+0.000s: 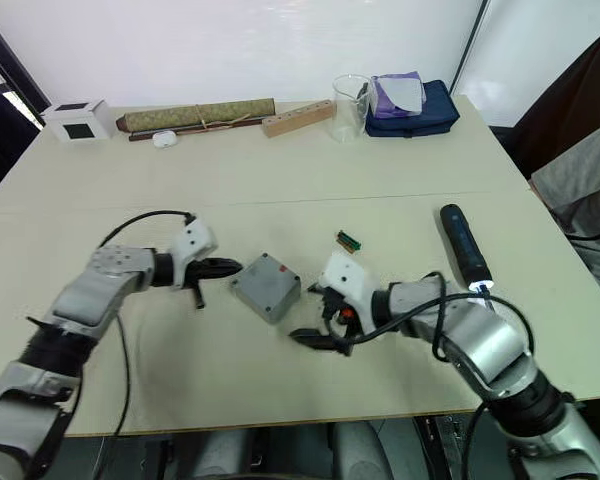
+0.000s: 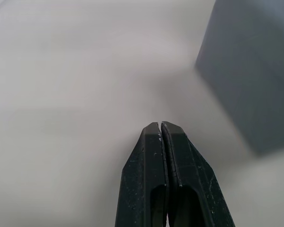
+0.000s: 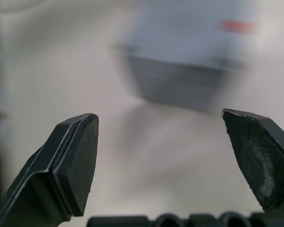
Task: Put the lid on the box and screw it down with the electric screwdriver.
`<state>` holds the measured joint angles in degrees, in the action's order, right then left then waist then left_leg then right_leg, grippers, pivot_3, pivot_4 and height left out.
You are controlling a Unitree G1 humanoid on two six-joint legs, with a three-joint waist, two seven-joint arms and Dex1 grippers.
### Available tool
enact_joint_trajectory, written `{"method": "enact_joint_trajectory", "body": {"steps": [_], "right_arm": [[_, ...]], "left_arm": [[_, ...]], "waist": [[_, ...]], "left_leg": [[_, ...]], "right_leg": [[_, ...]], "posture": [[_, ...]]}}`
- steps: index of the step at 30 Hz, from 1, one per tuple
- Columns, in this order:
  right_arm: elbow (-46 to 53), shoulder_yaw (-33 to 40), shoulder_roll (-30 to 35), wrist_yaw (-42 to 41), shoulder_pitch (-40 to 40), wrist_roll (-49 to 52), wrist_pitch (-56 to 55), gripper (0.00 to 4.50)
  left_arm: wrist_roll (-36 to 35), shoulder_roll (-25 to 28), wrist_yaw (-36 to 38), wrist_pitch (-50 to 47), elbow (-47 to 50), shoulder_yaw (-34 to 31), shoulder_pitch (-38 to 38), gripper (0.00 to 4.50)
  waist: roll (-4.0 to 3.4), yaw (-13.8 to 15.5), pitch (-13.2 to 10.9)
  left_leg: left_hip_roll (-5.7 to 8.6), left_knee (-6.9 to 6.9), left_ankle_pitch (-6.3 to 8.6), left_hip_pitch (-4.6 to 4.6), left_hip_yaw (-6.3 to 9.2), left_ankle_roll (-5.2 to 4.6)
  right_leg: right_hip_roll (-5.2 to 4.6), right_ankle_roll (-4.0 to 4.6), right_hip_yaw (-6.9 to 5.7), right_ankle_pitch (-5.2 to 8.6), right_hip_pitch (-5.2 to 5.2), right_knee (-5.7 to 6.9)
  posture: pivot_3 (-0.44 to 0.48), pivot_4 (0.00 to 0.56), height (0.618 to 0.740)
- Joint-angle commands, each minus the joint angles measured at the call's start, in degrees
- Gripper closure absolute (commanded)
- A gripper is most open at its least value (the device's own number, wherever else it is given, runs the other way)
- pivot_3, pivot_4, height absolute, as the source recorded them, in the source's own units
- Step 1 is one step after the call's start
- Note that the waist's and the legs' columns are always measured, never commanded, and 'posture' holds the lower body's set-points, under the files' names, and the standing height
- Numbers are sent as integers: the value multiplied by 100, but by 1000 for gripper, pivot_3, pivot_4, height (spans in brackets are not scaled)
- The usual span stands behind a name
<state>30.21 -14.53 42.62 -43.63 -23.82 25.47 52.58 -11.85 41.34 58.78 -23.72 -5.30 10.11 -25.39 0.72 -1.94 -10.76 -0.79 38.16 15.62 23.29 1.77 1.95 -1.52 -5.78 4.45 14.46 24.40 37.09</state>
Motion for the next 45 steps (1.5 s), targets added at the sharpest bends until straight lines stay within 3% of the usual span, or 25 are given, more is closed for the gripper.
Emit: {"method": "enact_joint_trajectory", "body": {"steps": [1, 6, 10, 21, 30, 34, 36, 38, 45], "right_arm": [[-410, -150, -13, -199, -213, -337, -591, 33], [-945, -445, -239, -394, -371, -658, -1070, 33], [-982, -678, -416, -634, -364, -727, -1231, 33], [-311, -623, -538, -635, 47, -534, -867, 33], [-365, -342, -483, -495, 45, -532, -744, 33], [-473, 275, -201, -685, -68, -316, -711, 33], [-848, 1345, -158, -708, -327, 311, -414, 33], [-1363, 1684, -179, -661, -497, 345, -619, 33], [-3234, 1083, -718, -275, -994, -697, -1707, 33]], "left_arm": [[-279, 285, 324, -401, 828, -112, 426, 4500], [-679, 358, 342, -1037, 1784, -130, 980, 4500], [-474, -17, -168, -1072, 1992, 21, 943, 4500], [-257, -448, -306, -752, 1412, 100, 269, 4500], [-346, -16, 239, -944, 1528, 133, 106, 4500], [-478, 474, 633, -1115, 1635, -28, 68, 4500], [-842, 671, 808, -1353, 1535, -430, -121, 4500], [-1318, 453, 664, -1697, 1357, -847, -439, 4500], [-1489, 223, 477, -1874, 1446, -836, -666, 4500]], "waist": [[3, -11, -1], [6, -39, 0], [6, -19, 0], [7, -21, 0], [7, -39, 0], [8, -43, -1], [9, -41, -2], [18, -20, -10], [29, -80, 1]], "left_leg": [[0, 0, 0, 1, 2, 0], [1, 1, 0, 2, -5, 0], [2, 3, 0, 1, 1, 0], [4, 6, 0, 1, 4, 0], [4, 6, 0, 0, 3, 0], [4, 6, 0, 1, 3, 0], [4, 6, 0, 1, 2, 0], [4, 8, -1, 2, 3, 0], [3, 1, -1, -17, -6, 0]], "right_leg": [[0, 1, -1, 1, 0, 3], [-8, -2, 4, 2, -1, 1], [-4, -2, 2, 2, -1, 7], [-2, -2, 1, 1, -1, 12], [-1, -2, 1, 2, -1, 12], [-2, -2, 1, 2, -1, 13], [-2, -2, 1, 2, 0, 11], [-2, -2, 1, 1, 0, 13], [-1, -2, 7, 2, -14, 13]], "posture": [[0, 150, 740], [0, 150, 740], [0, 150, 740], [0, 150, 740], [0, 150, 740], [0, 150, 740], [0, 150, 740], [0, 150, 740], [0, 150, 740]]}}
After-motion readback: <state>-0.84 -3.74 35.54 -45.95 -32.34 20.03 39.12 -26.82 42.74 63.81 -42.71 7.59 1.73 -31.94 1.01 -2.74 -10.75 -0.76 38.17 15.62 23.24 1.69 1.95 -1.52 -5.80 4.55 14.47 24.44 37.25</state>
